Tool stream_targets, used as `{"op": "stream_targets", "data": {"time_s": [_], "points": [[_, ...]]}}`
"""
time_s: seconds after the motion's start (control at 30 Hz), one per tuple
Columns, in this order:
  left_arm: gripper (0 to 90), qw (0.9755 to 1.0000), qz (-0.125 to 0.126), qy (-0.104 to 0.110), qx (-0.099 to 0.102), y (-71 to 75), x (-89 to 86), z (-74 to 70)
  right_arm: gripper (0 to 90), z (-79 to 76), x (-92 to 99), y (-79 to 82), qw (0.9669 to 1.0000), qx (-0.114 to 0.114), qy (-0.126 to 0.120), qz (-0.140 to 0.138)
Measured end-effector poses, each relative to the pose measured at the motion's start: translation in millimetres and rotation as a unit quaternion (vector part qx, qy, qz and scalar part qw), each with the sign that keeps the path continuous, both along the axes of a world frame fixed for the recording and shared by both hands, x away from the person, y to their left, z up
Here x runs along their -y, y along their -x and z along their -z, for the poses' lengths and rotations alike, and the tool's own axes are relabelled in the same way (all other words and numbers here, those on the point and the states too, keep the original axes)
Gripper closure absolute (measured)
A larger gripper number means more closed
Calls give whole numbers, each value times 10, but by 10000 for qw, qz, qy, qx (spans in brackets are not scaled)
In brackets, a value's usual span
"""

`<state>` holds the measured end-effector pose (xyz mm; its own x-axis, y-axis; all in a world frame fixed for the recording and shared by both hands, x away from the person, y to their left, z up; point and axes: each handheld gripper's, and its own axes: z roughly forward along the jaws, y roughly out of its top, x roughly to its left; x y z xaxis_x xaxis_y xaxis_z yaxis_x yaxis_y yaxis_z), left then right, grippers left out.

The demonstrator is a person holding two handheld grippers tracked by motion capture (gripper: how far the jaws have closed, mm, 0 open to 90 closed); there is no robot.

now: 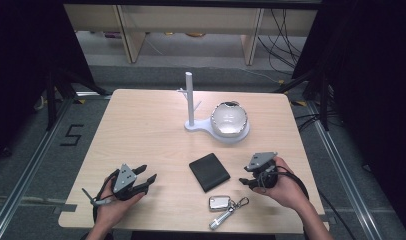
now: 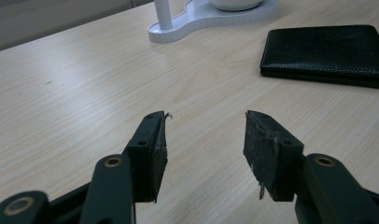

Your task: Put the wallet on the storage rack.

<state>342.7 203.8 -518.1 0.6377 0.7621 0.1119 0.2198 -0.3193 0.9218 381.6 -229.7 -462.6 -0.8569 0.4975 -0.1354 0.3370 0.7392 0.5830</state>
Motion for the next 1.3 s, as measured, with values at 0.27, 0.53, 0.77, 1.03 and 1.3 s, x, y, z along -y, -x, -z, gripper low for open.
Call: {"op": "stream_targets", "data": {"time_s": [0.27, 0.53, 0.77, 1.03, 1.3], "points": [[478, 10000, 54, 79, 19, 25, 5, -9, 505, 36, -373, -61, 9950, -14, 510, -864], [471, 10000, 31, 2, 4, 24, 11, -14, 471, 43, -605, -156, 9822, 197, 1003, -1577], [468, 9999, 71, 84, 18, 27, 5, -9, 440, 86, -718, -193, 9744, 281, 1331, -1790], [464, 10000, 62, 27, 14, 29, 13, -10, 411, 155, -791, -222, 9721, 187, 1501, -1794], [459, 10000, 81, 39, -12, 33, 11, -2, 401, 176, -865, -270, 9617, 201, 1765, -2089]]}}
